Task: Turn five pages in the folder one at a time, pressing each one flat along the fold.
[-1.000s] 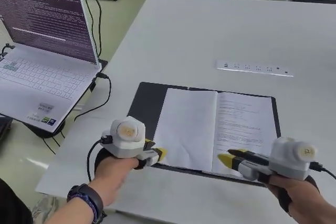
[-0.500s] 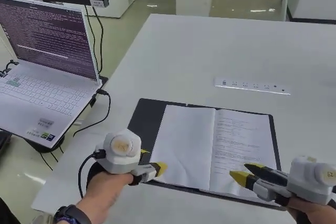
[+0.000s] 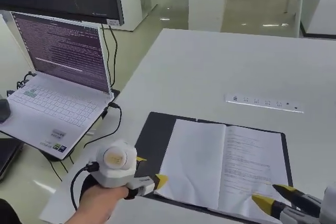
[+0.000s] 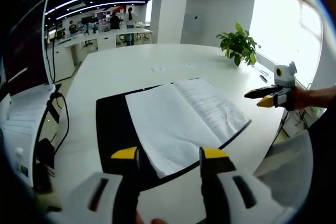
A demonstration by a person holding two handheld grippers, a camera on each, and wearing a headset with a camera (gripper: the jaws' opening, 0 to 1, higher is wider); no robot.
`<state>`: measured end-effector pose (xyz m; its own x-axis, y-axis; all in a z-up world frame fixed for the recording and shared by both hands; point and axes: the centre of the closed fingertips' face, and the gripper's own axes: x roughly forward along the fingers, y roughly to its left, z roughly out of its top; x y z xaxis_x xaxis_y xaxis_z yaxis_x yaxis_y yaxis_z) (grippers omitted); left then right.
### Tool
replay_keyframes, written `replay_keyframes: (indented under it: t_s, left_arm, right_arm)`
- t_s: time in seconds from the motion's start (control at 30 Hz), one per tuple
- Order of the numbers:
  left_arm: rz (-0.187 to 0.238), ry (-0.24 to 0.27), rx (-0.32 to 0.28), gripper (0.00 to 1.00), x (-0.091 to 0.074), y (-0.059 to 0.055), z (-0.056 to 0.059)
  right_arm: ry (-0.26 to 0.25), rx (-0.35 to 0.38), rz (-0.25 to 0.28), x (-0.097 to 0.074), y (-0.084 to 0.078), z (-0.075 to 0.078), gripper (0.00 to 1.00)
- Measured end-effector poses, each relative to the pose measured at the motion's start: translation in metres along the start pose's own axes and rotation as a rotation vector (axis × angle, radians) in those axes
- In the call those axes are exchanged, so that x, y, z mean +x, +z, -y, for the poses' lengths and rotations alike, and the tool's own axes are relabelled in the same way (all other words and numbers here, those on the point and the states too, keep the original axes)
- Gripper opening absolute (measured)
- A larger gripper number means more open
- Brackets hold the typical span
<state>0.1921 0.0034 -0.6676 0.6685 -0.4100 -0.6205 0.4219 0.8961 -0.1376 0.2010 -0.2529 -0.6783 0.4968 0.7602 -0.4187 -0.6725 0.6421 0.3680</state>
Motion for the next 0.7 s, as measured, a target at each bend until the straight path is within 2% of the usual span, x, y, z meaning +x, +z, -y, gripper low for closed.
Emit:
replay_keyframes:
  t_s: [0.2,0.33,0.5,0.7]
  left_arm:
    - [0.033,0.005,0.005,0.5,-0.013,0.008,-0.001]
    - [0.056,0.019,-0.001,0.54,-0.024,0.012,-0.005]
    - [0.066,0.036,-0.008,0.57,-0.035,0.009,-0.009]
    - [0.085,0.044,-0.025,0.62,-0.041,0.004,-0.011]
  right_arm:
    - [-0.015,-0.034,-0.011,-0.01,0.004,0.001,0.55]
    - [-0.034,-0.027,0.018,-0.02,0.012,0.004,0.57]
    - [-0.072,-0.014,0.047,-0.035,0.014,0.008,0.6]
    - [-0.112,0.013,0.059,-0.055,0.003,0.011,0.62]
